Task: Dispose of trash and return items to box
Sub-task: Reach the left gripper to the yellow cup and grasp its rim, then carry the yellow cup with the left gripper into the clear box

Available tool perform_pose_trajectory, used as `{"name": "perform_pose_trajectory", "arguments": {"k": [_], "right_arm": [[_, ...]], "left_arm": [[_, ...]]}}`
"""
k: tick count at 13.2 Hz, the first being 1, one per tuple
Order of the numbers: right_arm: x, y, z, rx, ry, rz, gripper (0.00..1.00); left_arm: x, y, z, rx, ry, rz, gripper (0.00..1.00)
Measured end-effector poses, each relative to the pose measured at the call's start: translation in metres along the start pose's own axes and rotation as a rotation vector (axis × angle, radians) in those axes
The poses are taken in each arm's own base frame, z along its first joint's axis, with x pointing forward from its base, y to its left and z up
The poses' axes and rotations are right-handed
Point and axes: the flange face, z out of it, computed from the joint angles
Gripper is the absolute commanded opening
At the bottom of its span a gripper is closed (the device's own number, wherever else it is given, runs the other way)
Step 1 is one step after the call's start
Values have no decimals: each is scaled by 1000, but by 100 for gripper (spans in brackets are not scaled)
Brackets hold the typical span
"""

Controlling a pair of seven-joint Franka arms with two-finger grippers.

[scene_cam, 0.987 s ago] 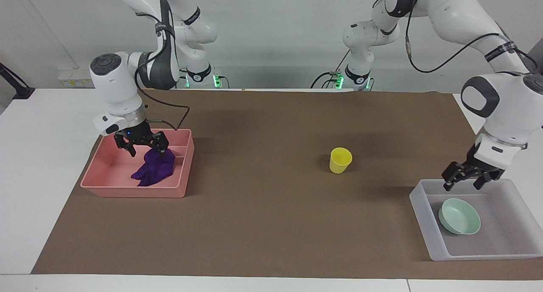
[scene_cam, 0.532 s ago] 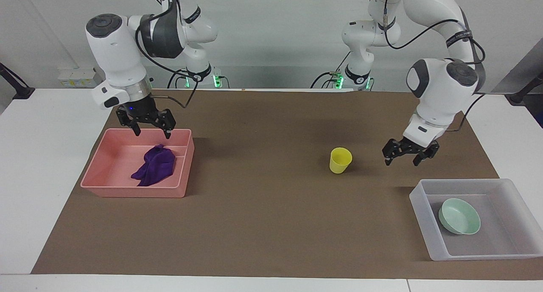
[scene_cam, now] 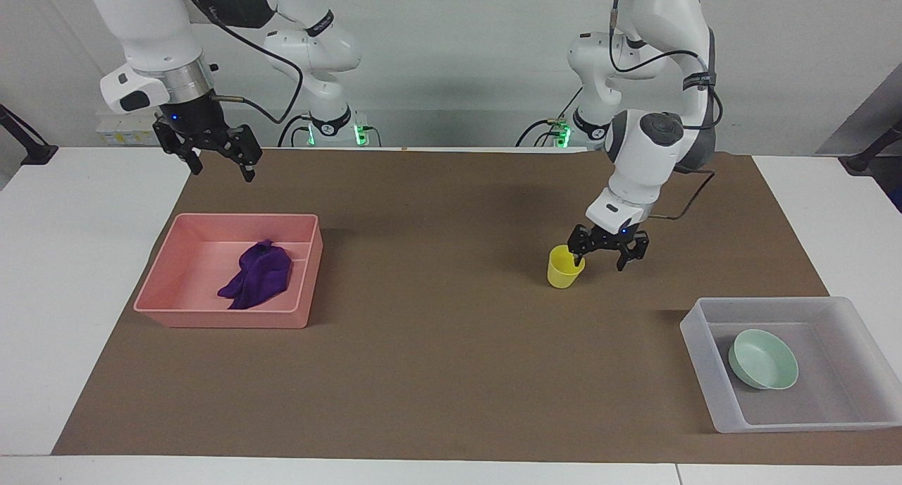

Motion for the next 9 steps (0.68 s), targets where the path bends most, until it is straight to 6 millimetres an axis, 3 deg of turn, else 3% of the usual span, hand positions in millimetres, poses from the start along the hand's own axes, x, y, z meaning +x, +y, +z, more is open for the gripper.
{"name": "perform_pose_trajectory", "arguments": {"k": [1, 3, 9], "right_arm": [[-2, 0, -6, -1, -5, -10, 100], [-2, 0, -7, -1, -8, -27, 100], [-3, 0, -5, -2, -19, -42, 100]], "left_arm": [[-6, 5, 7, -3, 6, -13, 38], [-16, 12, 16, -7, 16, -52, 0], [-14, 13, 12, -12, 33, -151, 0]]}}
